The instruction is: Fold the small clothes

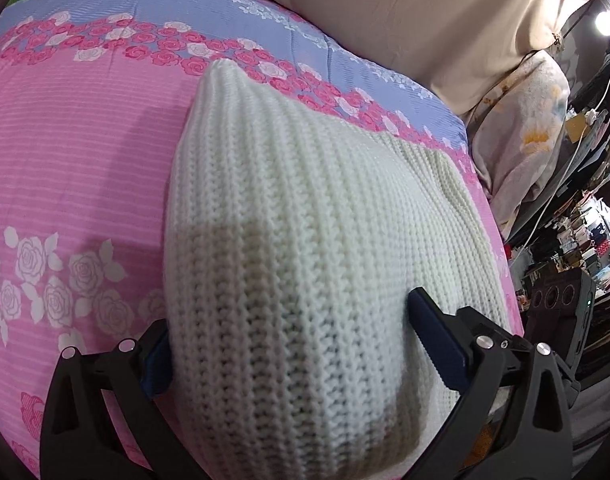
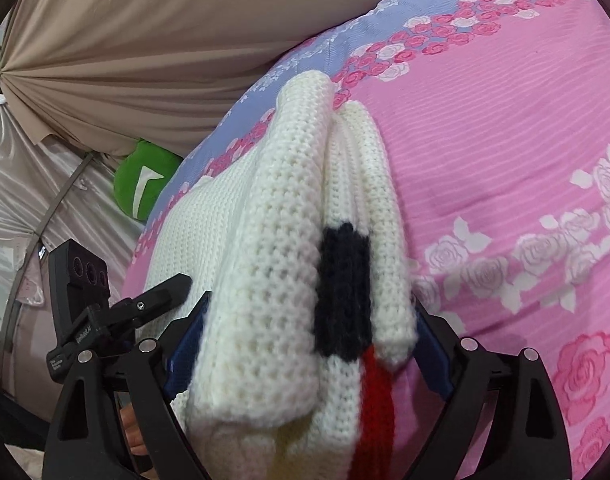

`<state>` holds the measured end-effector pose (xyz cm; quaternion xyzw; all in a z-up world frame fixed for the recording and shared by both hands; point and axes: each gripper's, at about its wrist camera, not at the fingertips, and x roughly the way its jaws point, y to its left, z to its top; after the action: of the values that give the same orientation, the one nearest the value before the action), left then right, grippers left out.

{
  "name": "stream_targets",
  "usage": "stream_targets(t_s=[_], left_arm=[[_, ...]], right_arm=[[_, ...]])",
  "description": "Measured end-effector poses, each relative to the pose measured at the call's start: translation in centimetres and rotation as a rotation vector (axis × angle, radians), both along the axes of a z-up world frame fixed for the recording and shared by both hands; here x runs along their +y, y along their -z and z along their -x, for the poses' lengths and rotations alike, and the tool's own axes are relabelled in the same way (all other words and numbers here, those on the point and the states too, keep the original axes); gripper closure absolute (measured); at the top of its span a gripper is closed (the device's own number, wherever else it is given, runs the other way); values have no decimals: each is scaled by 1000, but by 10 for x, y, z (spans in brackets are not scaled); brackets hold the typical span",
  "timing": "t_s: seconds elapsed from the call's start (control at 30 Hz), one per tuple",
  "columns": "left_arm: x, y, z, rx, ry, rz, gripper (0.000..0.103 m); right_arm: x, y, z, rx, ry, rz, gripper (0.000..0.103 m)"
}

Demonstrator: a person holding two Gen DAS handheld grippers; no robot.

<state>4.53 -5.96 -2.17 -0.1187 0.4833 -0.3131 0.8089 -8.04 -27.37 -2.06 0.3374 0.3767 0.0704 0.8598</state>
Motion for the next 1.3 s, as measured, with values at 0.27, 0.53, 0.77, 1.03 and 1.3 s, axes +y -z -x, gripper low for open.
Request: stream_targets(t_s=[0.27,0.53,0.77,1.03,1.3], left_arm=[[-9,1,0,-62,-6,-40,5],[-10,2,0,-108,-3,-32,5],[0,-8,-2,-77,20,7,31],[9,-74,30,-245,138,48,51],[34,-182,63,-582,195,162,50]], right_arm=[[4,-1,-8,-8,-39,17,9],[5,-1,-19,-14,-40,25,15],[9,-8,-10,-42,-7,13,54],[38,-72,26,-182,16,118,57],[65,-183,52,-476,35,270,57]])
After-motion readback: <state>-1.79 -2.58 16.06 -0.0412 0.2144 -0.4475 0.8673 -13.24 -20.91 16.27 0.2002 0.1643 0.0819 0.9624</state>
